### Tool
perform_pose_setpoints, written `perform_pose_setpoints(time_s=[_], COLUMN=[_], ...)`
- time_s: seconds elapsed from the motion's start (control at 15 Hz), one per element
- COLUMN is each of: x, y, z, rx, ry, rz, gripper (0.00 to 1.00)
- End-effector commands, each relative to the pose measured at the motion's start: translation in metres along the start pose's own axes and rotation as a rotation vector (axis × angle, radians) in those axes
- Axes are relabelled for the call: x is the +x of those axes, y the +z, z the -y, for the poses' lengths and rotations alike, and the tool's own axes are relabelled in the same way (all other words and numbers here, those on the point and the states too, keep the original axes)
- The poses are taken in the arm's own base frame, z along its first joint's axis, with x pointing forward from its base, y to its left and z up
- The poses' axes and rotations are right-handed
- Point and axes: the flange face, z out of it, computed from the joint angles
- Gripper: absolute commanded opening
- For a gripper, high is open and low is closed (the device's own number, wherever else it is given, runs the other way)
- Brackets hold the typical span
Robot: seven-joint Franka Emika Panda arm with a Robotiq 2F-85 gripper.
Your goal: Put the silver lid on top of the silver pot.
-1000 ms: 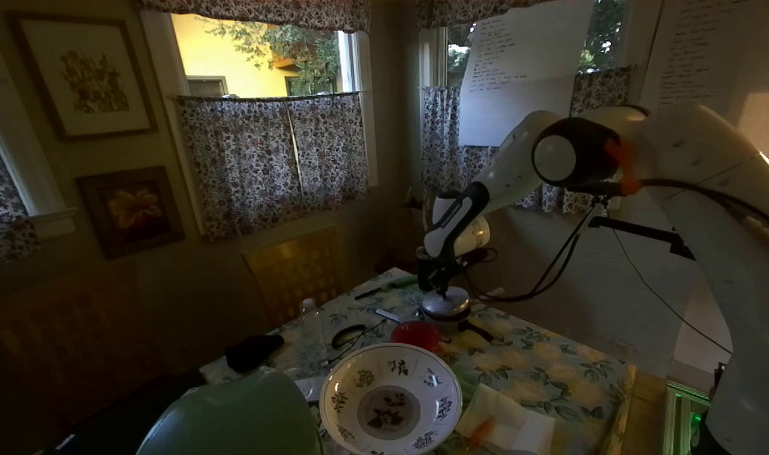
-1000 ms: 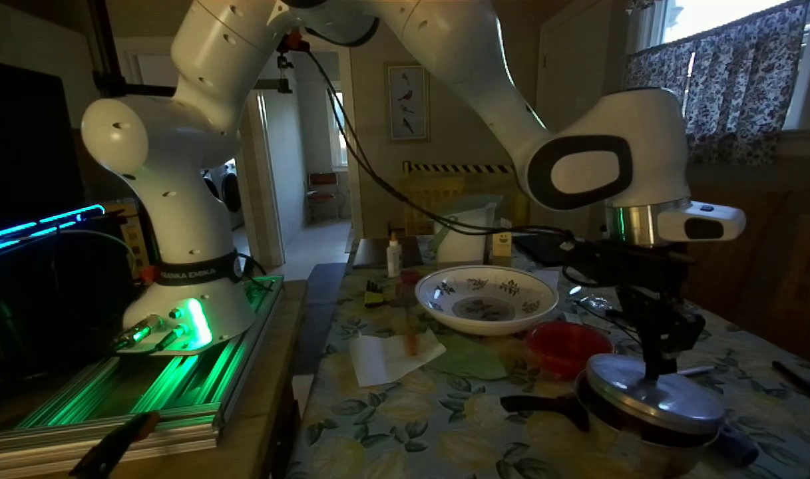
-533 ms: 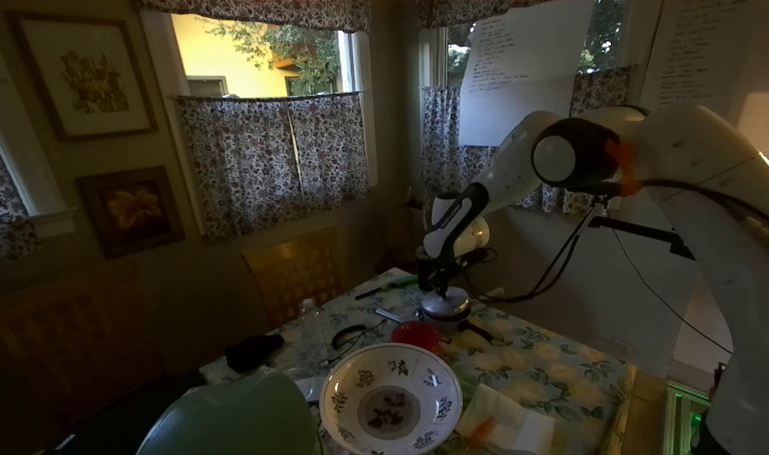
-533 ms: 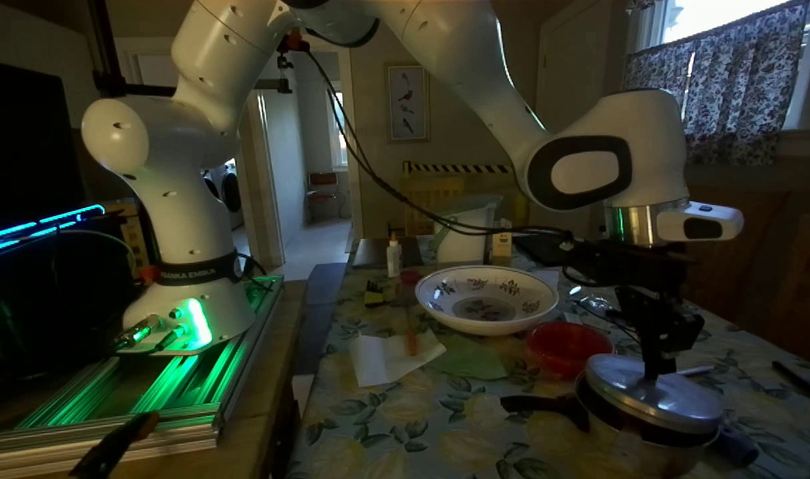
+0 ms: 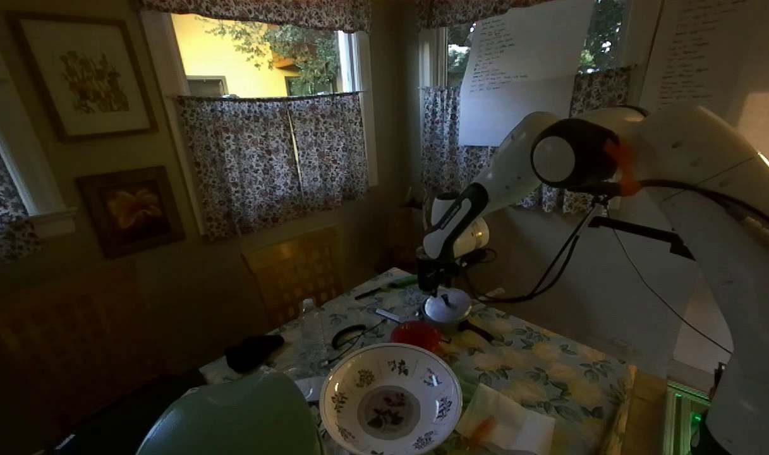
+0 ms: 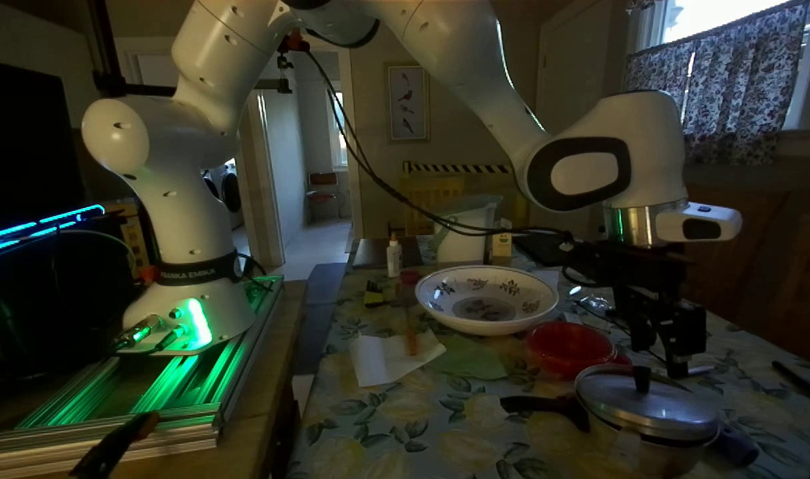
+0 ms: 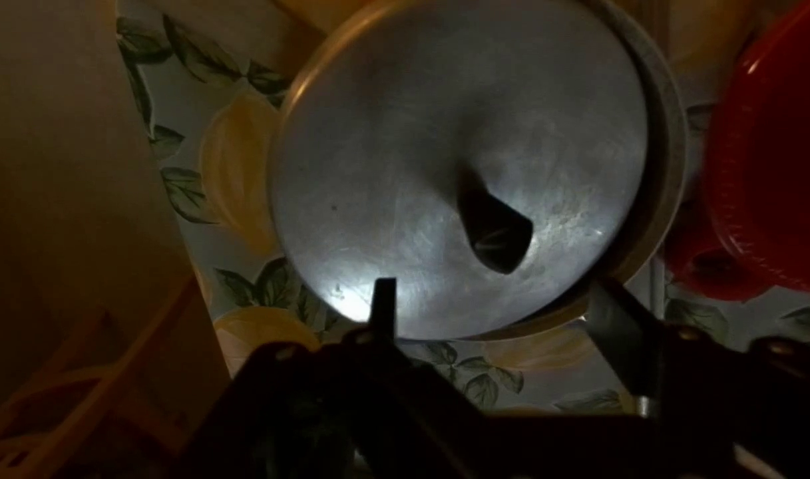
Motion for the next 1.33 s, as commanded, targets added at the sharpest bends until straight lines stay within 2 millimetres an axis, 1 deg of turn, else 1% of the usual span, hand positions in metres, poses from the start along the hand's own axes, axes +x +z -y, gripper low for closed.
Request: perform_pose_setpoints(time_s=[0.0, 0.13, 0.27, 0.47, 0.73, 0.93, 1.2, 1.27], x=[-0.002, -0.006, -0.012, -0.028, -0.044, -0.063, -0.084, -0.068], y=[-0.014, -0.033, -0.056, -0.098, -0.137, -0.151, -0.158, -0.149], z=[0.009, 0.019, 0.030, 0.042, 0.041, 0.036, 0.028, 0.027], rx=[0.017, 0.057, 0.101, 0.184, 0.242, 0.221, 0.195, 0.213], ry=[-0.007, -0.004, 0.021, 0.062, 0.108, 0.114, 0.141, 0.128], rz=[-0.009, 0.009, 0.035, 0.107, 0.141, 0.198, 0.256, 0.228], gripper=[1.00, 1.00, 1.00, 1.00, 1.00, 1.00, 1.00, 1.00])
